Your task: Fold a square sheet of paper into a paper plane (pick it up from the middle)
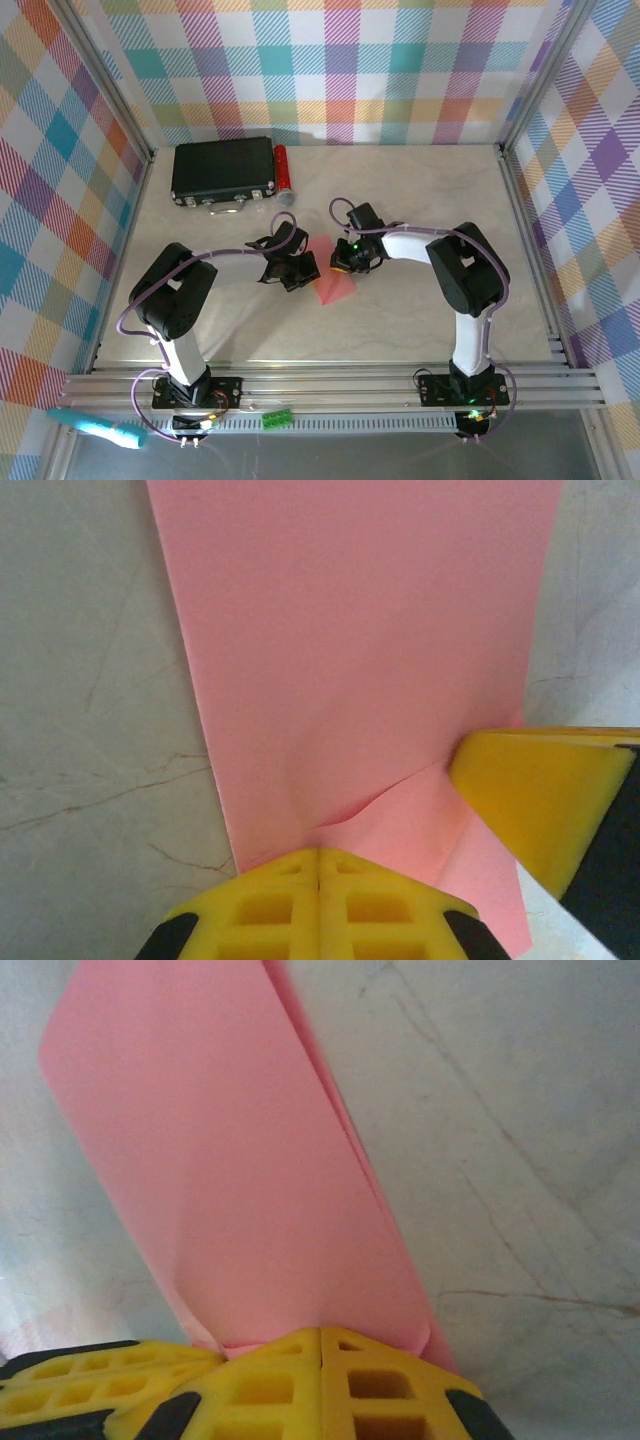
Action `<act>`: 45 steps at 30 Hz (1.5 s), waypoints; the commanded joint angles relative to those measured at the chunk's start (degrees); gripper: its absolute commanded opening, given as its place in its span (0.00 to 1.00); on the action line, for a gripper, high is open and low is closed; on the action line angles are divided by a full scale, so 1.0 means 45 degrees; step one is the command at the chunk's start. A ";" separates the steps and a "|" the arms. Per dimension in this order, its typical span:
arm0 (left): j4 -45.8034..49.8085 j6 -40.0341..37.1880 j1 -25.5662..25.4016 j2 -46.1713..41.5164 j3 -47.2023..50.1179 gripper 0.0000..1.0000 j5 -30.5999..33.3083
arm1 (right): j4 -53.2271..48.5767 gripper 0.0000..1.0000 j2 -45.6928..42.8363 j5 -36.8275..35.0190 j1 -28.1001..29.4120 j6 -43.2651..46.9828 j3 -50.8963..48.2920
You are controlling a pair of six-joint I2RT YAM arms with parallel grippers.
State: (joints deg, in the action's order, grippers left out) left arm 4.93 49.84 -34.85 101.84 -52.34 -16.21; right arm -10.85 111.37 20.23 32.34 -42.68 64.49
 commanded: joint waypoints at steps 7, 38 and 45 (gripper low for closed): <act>0.1756 -0.0358 0.0030 0.0611 0.0344 0.00 0.0599 | -0.0510 0.00 -0.0290 -0.0929 -0.1092 -0.0731 -0.0386; 0.2019 -0.1958 0.0370 0.0991 -0.0792 0.00 -0.0177 | -0.0129 0.00 0.0114 0.0640 0.0177 0.0863 -0.0965; 0.2291 -0.2531 0.0625 0.1459 -0.1564 0.00 -0.0814 | 0.1163 0.00 -0.1049 0.0075 0.0182 -0.1404 -0.3213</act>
State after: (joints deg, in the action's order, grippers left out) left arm 10.72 40.56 -33.06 105.51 -58.35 -20.58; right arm -2.50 107.22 24.27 33.08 -43.38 54.83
